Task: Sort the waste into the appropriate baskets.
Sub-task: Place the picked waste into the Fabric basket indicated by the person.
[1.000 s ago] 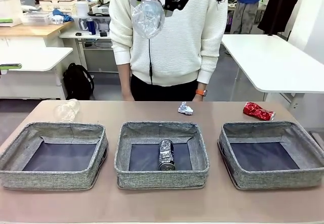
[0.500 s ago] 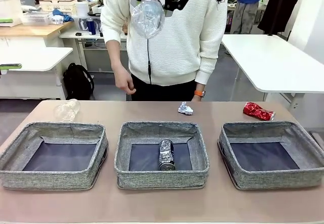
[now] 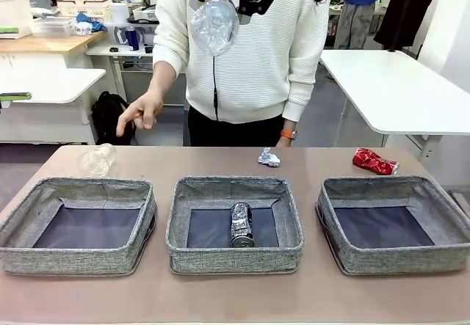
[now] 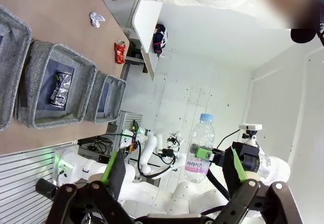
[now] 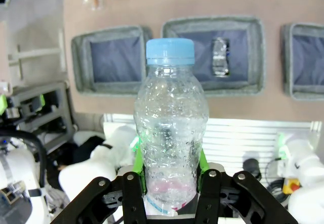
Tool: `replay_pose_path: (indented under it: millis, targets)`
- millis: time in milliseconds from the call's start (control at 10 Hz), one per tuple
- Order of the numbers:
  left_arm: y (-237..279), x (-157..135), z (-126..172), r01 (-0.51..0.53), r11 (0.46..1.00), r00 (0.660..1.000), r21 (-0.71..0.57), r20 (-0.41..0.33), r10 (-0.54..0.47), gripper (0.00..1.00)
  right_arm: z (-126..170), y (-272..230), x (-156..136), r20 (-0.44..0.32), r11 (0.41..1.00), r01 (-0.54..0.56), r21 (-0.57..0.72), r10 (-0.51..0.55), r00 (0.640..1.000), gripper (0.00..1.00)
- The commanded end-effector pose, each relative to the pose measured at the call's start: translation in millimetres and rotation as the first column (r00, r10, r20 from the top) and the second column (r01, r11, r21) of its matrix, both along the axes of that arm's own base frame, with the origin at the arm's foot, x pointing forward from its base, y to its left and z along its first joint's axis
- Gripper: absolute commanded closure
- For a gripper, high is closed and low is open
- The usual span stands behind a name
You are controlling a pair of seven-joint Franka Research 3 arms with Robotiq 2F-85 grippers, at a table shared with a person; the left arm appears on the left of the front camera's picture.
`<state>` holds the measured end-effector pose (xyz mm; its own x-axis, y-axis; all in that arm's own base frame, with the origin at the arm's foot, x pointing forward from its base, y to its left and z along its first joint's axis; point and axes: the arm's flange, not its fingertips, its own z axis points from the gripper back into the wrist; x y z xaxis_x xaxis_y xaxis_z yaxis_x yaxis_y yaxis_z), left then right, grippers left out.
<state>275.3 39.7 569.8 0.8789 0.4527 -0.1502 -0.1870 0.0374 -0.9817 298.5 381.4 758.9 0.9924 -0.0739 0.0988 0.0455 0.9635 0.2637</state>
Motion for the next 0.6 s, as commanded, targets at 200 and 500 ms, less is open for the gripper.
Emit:
replay_pose_path:
  millis: [200,500]
  targets:
    - [0.9,-0.4,1.2,0.008,1.0,1.0,-0.011,0.019,-0.008,0.0,1.3,-1.3,-1.8,0.001,1.0,0.004,-0.003,-0.004,1.0,0.58]
    - [0.9,-0.4,1.2,0.008,1.0,1.0,-0.011,0.019,-0.008,0.0,1.3,-1.3,-1.8,0.001,1.0,0.004,-0.003,-0.004,1.0,0.58]
